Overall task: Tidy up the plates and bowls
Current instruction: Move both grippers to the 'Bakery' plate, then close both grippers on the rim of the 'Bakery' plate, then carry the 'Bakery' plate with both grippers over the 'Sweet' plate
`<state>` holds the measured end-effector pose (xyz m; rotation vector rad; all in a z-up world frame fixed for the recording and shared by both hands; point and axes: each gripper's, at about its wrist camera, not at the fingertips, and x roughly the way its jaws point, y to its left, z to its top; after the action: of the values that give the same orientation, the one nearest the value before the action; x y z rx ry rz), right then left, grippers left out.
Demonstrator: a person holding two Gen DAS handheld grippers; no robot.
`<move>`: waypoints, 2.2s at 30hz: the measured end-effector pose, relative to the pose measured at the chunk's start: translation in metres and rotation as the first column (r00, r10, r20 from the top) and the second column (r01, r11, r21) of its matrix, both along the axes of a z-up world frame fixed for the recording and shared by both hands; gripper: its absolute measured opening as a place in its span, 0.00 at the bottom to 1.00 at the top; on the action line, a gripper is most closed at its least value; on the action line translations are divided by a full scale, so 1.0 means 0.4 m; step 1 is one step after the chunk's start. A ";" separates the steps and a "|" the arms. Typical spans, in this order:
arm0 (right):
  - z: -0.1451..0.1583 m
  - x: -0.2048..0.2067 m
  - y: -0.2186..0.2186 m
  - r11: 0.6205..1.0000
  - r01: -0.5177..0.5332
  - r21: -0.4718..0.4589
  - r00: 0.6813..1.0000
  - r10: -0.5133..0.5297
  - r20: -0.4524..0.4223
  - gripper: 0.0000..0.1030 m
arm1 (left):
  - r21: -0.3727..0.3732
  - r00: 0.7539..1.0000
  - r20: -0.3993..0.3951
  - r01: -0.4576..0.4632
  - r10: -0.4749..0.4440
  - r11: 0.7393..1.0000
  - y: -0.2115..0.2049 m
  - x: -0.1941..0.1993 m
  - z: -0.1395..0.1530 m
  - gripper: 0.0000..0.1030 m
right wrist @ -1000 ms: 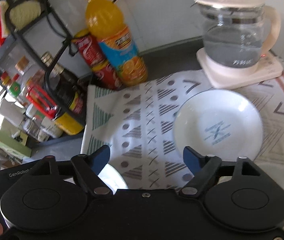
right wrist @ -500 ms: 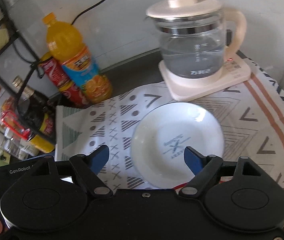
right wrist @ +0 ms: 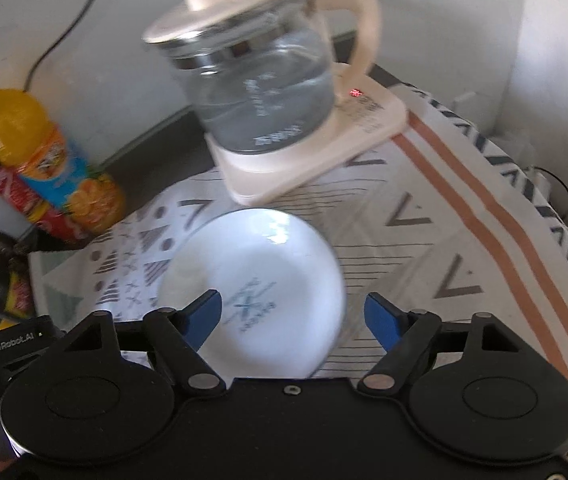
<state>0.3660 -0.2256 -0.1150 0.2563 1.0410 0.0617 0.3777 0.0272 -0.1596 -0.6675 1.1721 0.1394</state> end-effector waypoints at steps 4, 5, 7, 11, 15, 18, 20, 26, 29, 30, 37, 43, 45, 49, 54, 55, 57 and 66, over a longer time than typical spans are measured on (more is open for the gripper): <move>-0.028 0.018 -0.035 0.999 0.051 -0.002 0.998 -0.051 -0.044 0.71 | -0.019 0.999 -0.014 0.031 -0.031 0.999 -0.028 0.025 -0.026 0.75; -0.036 0.022 -0.042 0.998 0.063 -0.002 0.997 -0.063 -0.052 0.69 | -0.025 0.999 -0.021 0.037 -0.038 0.999 -0.033 0.032 -0.034 0.74; -0.051 0.029 -0.052 0.997 0.079 -0.002 0.994 -0.079 -0.071 0.65 | -0.037 0.998 -0.031 0.048 -0.050 0.998 -0.043 0.043 -0.050 0.73; -0.076 0.043 -0.066 0.996 0.089 -0.004 0.990 -0.089 -0.107 0.56 | -0.049 0.997 -0.052 0.062 -0.065 0.997 -0.058 0.059 -0.076 0.68; -0.097 0.057 -0.081 0.994 0.111 0.013 0.984 -0.108 -0.141 0.47 | -0.067 0.995 -0.066 0.064 -0.068 0.996 -0.071 0.069 -0.098 0.59; -0.111 0.069 -0.088 0.992 0.122 0.028 0.980 -0.116 -0.164 0.38 | -0.070 0.995 -0.076 0.054 -0.059 0.996 -0.077 0.073 -0.108 0.49; -0.119 0.075 -0.091 0.992 0.123 0.040 0.977 -0.114 -0.179 0.35 | -0.075 0.995 -0.080 0.053 -0.059 0.996 -0.080 0.077 -0.114 0.44; -0.138 0.099 -0.103 0.988 0.139 0.065 0.969 -0.123 -0.216 0.25 | -0.099 0.992 -0.113 0.046 -0.057 0.994 -0.088 0.095 -0.144 0.30; -0.143 0.114 -0.101 0.988 0.133 0.075 0.967 -0.113 -0.228 0.25 | -0.113 0.991 -0.124 0.041 -0.055 0.993 -0.091 0.097 -0.156 0.25; -0.147 0.120 -0.100 0.988 0.130 0.080 0.965 -0.108 -0.237 0.25 | -0.116 0.991 -0.122 0.041 -0.055 0.992 -0.092 0.098 -0.157 0.23; -0.168 0.154 -0.084 0.989 0.103 0.107 0.956 -0.069 -0.284 0.21 | -0.124 0.992 -0.125 0.020 -0.035 0.992 -0.088 0.101 -0.160 0.20; -0.186 0.187 -0.060 0.995 0.060 0.076 0.949 -0.033 -0.314 0.17 | -0.144 0.991 -0.129 -0.006 -0.013 0.990 -0.065 0.088 -0.165 0.11; -0.191 0.189 -0.056 0.996 0.054 0.069 0.948 -0.030 -0.316 0.18 | -0.152 0.991 -0.131 -0.010 -0.010 0.988 -0.058 0.084 -0.165 0.10; -0.181 0.181 -0.058 0.996 0.046 0.071 0.956 -0.023 -0.294 0.15 | -0.148 0.992 -0.129 -0.016 -0.003 0.989 -0.054 0.074 -0.155 0.08; -0.132 0.168 -0.059 0.994 0.019 0.112 0.978 0.005 -0.210 0.07 | -0.136 0.996 -0.085 -0.029 0.018 0.990 -0.035 0.062 -0.117 0.08; -0.123 0.168 -0.061 0.991 0.017 0.129 0.981 0.009 -0.195 0.05 | -0.135 0.997 -0.080 -0.034 0.023 0.990 -0.030 0.062 -0.110 0.08; -0.102 0.164 -0.059 0.987 0.005 0.164 0.987 0.022 -0.161 0.04 | -0.128 0.997 -0.066 -0.037 0.029 0.991 -0.021 0.058 -0.095 0.08; -0.081 0.142 -0.017 0.980 -0.033 0.198 0.990 0.059 -0.130 0.05 | -0.107 0.997 -0.027 -0.073 0.071 0.992 0.029 0.022 -0.044 0.08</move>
<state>0.4226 -0.2324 -0.1476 0.4197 1.1776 0.1918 0.3865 0.0389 -0.1772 -0.8055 1.1842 0.1461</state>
